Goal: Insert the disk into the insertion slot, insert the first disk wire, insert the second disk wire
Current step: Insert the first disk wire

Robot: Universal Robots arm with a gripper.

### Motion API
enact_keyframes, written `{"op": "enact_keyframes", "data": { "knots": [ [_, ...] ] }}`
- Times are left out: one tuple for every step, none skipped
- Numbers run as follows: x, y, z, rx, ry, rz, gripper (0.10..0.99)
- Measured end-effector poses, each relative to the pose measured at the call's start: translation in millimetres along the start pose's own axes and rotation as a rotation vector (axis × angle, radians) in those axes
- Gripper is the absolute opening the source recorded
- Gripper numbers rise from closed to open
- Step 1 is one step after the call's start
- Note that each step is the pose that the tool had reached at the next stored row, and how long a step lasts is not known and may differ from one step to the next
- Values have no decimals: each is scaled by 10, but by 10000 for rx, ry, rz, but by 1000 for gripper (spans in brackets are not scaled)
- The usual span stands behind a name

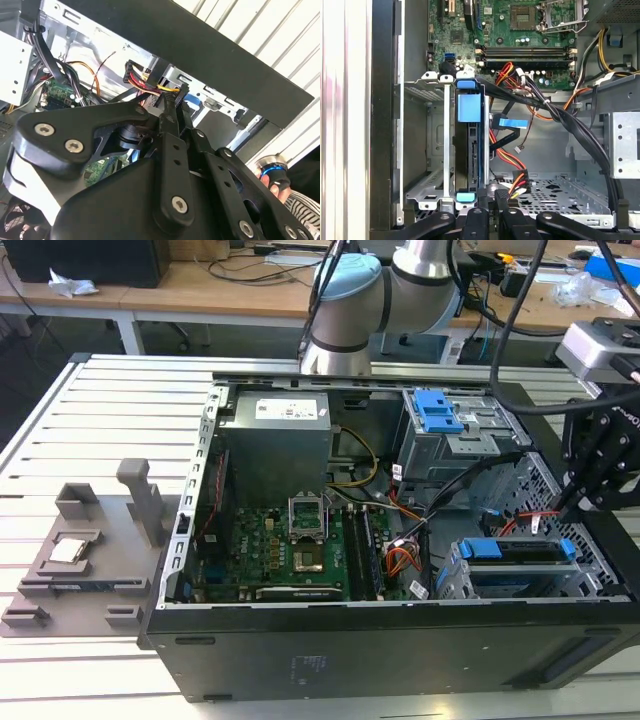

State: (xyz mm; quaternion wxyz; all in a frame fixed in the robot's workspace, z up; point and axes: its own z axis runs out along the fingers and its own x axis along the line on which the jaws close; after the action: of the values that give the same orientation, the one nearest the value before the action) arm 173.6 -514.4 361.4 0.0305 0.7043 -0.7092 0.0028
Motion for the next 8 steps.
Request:
{"op": "enact_keyframes", "data": {
  "knots": [
    [0,13,0,-1,-8,-1,173],
    [0,48,1,0,-12,-1,173],
    [0,97,3,0,-12,-1,173],
    [1,138,4,0,-11,0,173],
    [1,174,6,0,-11,0,173],
    [1,192,7,0,-12,0,173],
    [1,207,8,0,-11,0,173],
    [2,219,9,0,-12,0,173]
  ]
}}
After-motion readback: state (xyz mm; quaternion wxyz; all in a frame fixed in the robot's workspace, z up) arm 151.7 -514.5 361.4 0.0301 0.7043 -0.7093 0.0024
